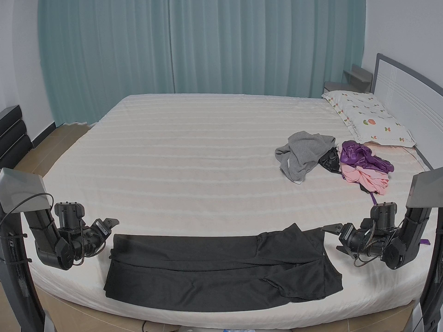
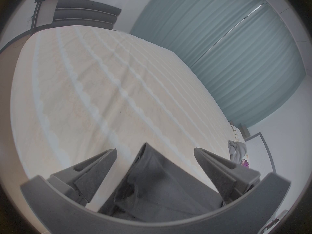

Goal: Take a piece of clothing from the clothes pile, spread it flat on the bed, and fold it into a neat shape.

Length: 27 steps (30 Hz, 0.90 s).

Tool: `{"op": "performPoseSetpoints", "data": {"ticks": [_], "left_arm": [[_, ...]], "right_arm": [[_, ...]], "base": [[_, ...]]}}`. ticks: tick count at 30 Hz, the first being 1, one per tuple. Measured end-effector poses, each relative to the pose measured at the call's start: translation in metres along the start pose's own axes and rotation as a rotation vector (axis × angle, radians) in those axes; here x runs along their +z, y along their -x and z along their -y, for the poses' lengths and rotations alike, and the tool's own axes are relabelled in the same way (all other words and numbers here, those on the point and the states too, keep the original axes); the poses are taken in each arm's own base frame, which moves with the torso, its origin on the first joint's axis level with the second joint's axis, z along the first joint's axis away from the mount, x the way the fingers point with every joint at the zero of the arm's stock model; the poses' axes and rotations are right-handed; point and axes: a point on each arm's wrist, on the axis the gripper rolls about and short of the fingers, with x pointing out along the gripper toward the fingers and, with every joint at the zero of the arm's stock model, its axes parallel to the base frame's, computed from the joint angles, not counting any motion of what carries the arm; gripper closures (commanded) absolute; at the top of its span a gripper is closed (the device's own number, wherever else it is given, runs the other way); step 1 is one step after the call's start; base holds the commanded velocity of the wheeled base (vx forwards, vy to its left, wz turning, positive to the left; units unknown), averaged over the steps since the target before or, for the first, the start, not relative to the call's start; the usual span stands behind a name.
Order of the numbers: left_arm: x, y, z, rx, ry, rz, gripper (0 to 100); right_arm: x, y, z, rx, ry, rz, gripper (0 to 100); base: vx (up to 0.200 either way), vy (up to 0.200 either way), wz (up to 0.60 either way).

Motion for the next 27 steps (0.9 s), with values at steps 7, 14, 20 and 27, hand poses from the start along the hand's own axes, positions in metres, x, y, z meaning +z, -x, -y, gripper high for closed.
{"op": "performPoseSetpoints", "data": {"ticks": [7,14,20,27], "left_arm": [[-0.013,0.021,0.003,-0.008,0.002,-0.053,0],[-0.016,0.025,0.004,-0.010,0.005,-0.063,0],[-0.015,0.024,0.006,-0.011,0.005,-0.054,0],[-0.013,0.017,0.018,-0.047,0.086,-0.039,0]], "right_arm": [[-0.006,0.013,0.002,0.028,-0.025,0.014,0],[-0.013,0.019,0.006,0.049,-0.037,0.003,0],[-0.017,0.020,0.009,0.059,-0.033,0.009,0],[-0.021,0.019,0.013,0.055,-0.034,0.002,0]], "base": [[-0.143,0.000,0.00],[-0.114,0.000,0.00],[0.000,0.000,0.00],[0.000,0.000,0.00]]}}
